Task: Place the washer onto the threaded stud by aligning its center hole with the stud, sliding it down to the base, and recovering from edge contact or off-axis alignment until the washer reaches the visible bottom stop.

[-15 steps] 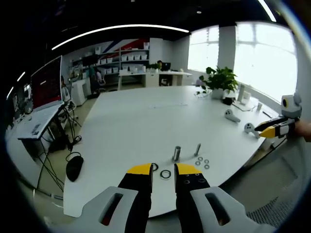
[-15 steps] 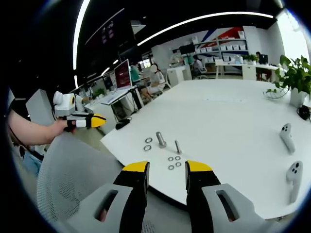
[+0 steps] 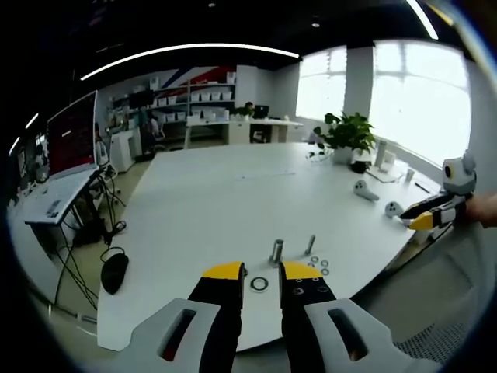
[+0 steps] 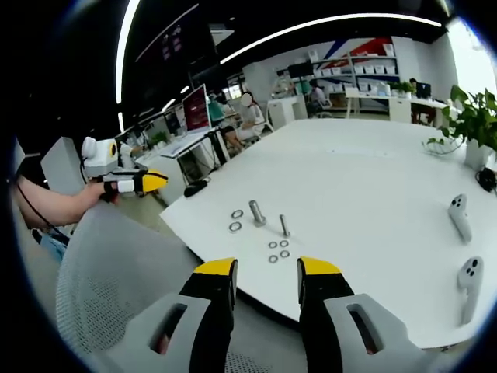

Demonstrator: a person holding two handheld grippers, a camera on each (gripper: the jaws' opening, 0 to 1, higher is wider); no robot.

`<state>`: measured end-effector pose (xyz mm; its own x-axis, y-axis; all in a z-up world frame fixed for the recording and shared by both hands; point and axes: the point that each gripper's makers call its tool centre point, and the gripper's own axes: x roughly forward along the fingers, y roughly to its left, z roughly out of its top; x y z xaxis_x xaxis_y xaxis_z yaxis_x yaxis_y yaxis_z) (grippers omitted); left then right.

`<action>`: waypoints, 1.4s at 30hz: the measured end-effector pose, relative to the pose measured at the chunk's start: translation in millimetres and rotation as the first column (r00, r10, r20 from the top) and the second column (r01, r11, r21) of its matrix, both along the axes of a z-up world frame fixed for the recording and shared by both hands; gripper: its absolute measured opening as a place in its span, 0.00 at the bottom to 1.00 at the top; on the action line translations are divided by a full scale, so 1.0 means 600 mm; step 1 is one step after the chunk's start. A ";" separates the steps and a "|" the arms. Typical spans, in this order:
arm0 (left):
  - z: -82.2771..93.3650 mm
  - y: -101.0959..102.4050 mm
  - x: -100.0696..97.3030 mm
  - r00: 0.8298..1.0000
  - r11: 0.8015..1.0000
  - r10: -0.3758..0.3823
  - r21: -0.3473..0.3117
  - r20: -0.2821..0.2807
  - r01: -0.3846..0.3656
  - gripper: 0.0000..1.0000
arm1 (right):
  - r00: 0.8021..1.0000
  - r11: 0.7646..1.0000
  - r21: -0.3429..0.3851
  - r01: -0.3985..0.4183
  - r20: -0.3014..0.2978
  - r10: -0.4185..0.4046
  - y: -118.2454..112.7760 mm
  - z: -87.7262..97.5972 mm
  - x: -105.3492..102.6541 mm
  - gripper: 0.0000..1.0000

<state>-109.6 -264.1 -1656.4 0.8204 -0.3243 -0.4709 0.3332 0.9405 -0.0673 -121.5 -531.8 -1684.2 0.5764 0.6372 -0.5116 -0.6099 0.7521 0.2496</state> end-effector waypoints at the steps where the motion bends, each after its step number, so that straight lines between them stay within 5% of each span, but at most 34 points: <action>1: 0.000 -0.001 0.000 1.000 1.000 -0.001 -0.003 -0.001 0.001 0.15 | 1.000 1.000 0.000 0.003 0.001 -0.003 -0.001 0.000 0.000 0.33; 12: -0.007 -0.010 -0.004 0.999 0.999 -0.042 -0.008 -0.021 0.042 0.15 | 0.999 0.998 -0.061 0.019 -0.027 -0.021 -0.011 -0.016 -0.001 0.34; 18: -0.004 -0.010 -0.004 0.999 0.999 -0.048 -0.006 -0.006 0.048 0.15 | 0.997 0.996 -0.056 0.073 -0.027 -0.075 -0.025 -0.014 0.006 0.34; 42: -0.005 -0.015 -0.004 0.997 0.997 -0.071 0.007 -0.004 0.071 0.15 | 0.997 0.997 -0.058 0.058 -0.042 -0.060 -0.022 -0.019 0.002 0.34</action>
<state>-112.2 -272.9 -1659.3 0.7939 -0.3781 -0.4762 0.3986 0.9150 -0.0619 -120.0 -544.8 -1695.4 0.5884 0.5723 -0.5712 -0.5537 0.8000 0.2311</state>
